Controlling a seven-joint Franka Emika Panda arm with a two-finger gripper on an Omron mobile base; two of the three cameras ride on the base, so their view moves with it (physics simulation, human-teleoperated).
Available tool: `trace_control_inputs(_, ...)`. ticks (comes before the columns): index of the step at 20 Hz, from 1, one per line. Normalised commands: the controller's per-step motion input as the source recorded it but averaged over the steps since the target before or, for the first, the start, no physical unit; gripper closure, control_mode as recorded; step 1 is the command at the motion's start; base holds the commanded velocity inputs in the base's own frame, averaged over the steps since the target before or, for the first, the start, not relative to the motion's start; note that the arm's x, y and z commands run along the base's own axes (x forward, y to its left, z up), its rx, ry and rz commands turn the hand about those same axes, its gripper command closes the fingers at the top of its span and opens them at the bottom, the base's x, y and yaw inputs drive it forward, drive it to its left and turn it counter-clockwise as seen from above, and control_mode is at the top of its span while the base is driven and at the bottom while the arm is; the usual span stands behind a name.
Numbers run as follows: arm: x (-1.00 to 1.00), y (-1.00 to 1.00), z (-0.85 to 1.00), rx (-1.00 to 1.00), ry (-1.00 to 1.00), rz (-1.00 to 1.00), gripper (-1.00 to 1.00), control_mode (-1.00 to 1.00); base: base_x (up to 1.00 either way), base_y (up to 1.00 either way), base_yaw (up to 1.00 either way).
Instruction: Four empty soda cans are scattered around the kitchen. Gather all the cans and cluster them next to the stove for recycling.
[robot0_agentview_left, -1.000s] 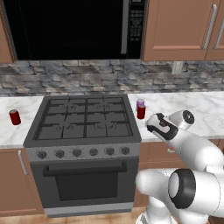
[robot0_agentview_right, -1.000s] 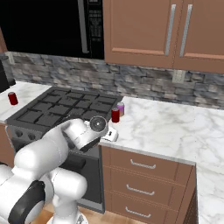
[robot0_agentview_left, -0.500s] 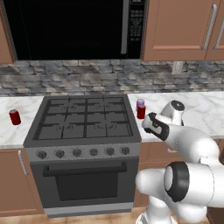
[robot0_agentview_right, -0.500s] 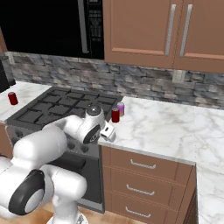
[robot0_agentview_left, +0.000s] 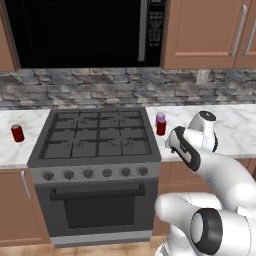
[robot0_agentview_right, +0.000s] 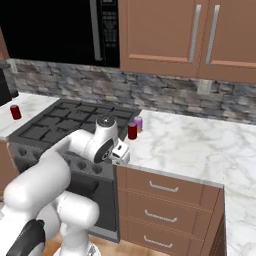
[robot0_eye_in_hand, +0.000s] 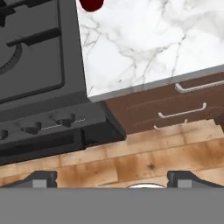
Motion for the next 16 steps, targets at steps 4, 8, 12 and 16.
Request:
trace_control_inputs(4,0.0,0.0,0.0,0.0,0.0,0.0,-1.0,1.0,-0.73,0.38,0.01)
trace_control_inputs(8,0.0,0.0,0.0,0.0,0.0,0.0,-1.0,1.0,-0.91,0.61,0.02)
trace_control_inputs(12,0.0,0.0,0.0,0.0,0.0,0.0,-1.0,1.0,-0.81,0.92,0.09)
trace_control_inputs(16,0.0,0.0,0.0,0.0,0.0,0.0,-1.0,1.0,-0.59,1.0,0.36)
